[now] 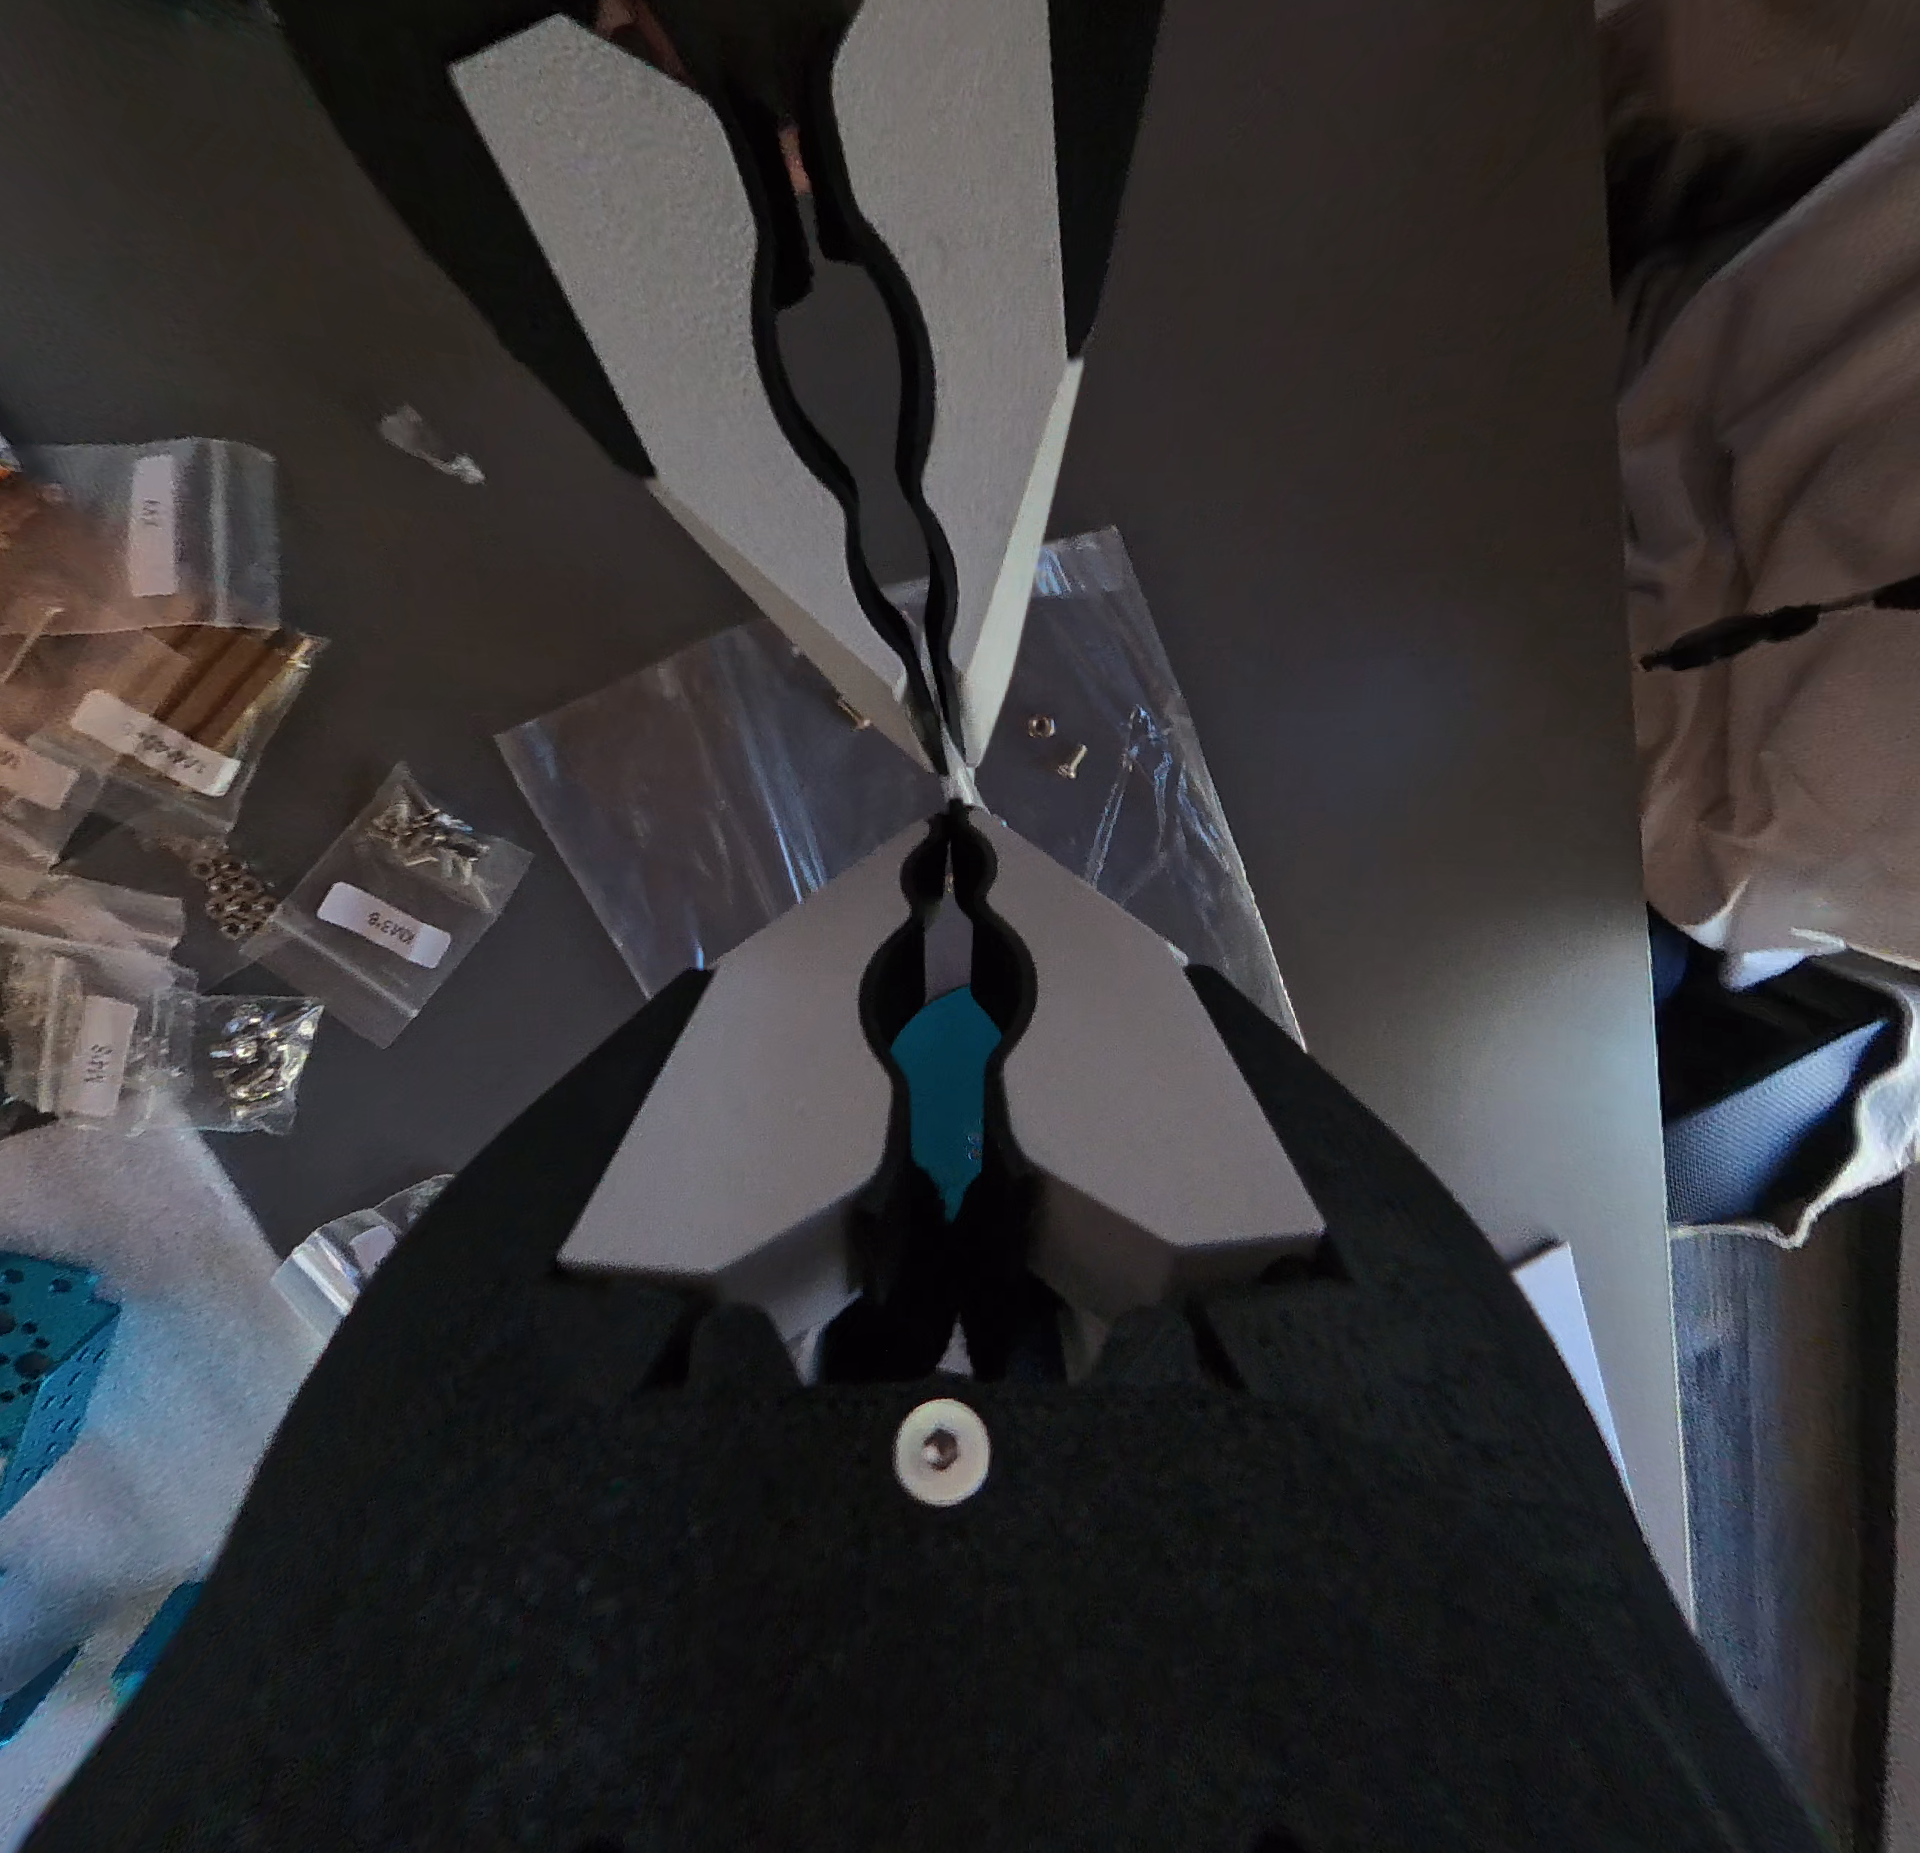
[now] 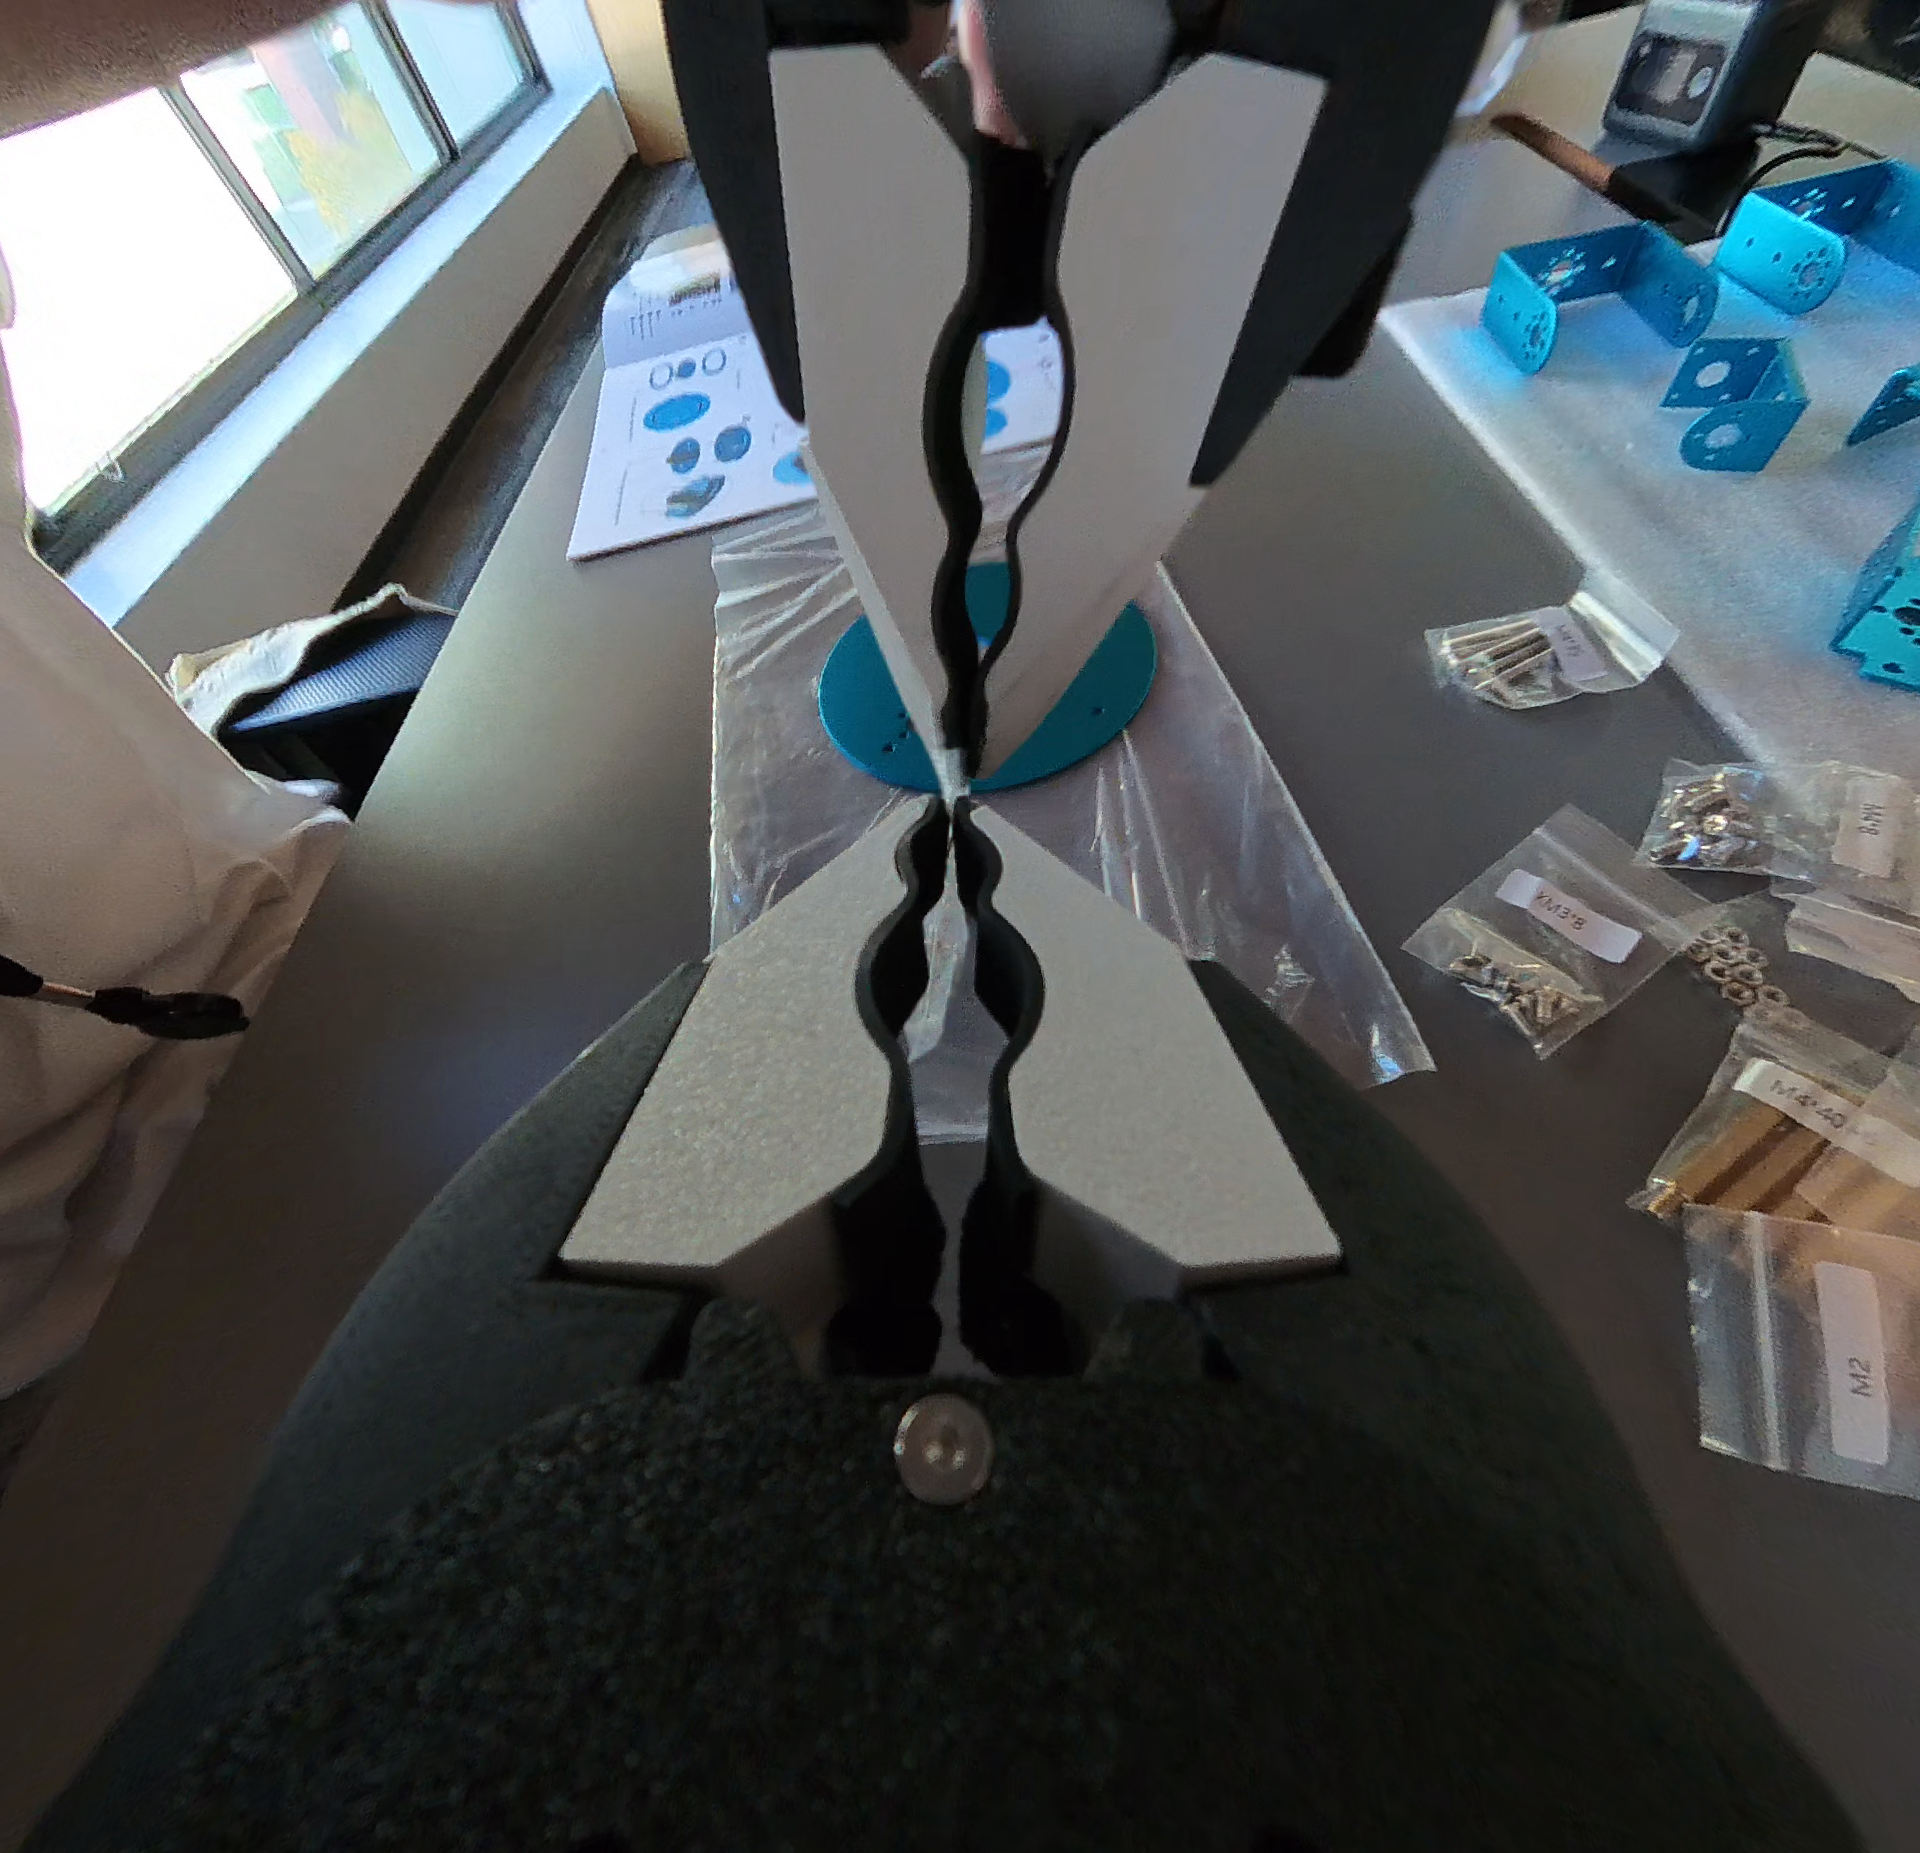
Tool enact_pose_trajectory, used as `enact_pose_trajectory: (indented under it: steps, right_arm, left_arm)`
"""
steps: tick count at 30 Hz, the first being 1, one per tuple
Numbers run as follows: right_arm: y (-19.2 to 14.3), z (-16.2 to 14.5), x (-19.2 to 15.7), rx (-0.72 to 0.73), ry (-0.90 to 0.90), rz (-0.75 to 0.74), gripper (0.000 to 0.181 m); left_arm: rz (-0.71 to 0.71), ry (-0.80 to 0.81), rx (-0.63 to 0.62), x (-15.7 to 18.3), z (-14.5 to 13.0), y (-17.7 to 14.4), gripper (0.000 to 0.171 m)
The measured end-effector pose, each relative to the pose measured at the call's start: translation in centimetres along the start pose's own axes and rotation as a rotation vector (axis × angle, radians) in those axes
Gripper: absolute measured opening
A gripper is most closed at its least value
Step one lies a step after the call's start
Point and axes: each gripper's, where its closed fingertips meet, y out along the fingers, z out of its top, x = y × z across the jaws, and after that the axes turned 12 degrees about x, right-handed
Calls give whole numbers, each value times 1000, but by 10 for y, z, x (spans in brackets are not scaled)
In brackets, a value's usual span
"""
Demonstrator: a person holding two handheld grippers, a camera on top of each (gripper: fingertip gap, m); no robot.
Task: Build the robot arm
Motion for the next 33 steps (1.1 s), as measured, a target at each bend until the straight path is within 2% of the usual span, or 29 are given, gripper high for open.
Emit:
enact_pose_trajectory:
  steps: [3, 5, 9, 12, 16, 22, 23, 24, 33]
  right_arm:
    - [-7, 13, 6, 99, 51, 3, 0]
    - [-12, 23, 10, 174, 95, 7, 0]
    - [-23, 47, 14, 333, 170, 15, 0]
    - [-24, 55, 14, 387, 186, 16, 0]
    - [-20, 61, 7, 420, 212, 51, 0]
    - [-13, 59, 1, 408, 210, 65, 0]
    - [-13, 59, 1, 404, 208, 64, 0]
    - [-13, 58, 1, 404, 207, 64, 0]
    - [-17, 58, 2, 399, 215, 75, 0]
  left_arm:
    - [83, -20, 161, -11, 5, -16, 17]
    - [131, -53, 318, -17, 8, -33, 23]
    - [177, -92, 735, -7, 19, -65, 23]
    - [254, -67, 887, -2, 17, -69, 22]
    - [274, -68, 946, -4, 19, -58, 20]
    - [209, -54, 956, 1, 23, -45, 16]
    - [185, -45, 960, 4, 24, -44, 5]
    - [182, -39, 967, 6, 25, -43, 2]
    - [210, -20, 1001, 7, 28, -46, 0]
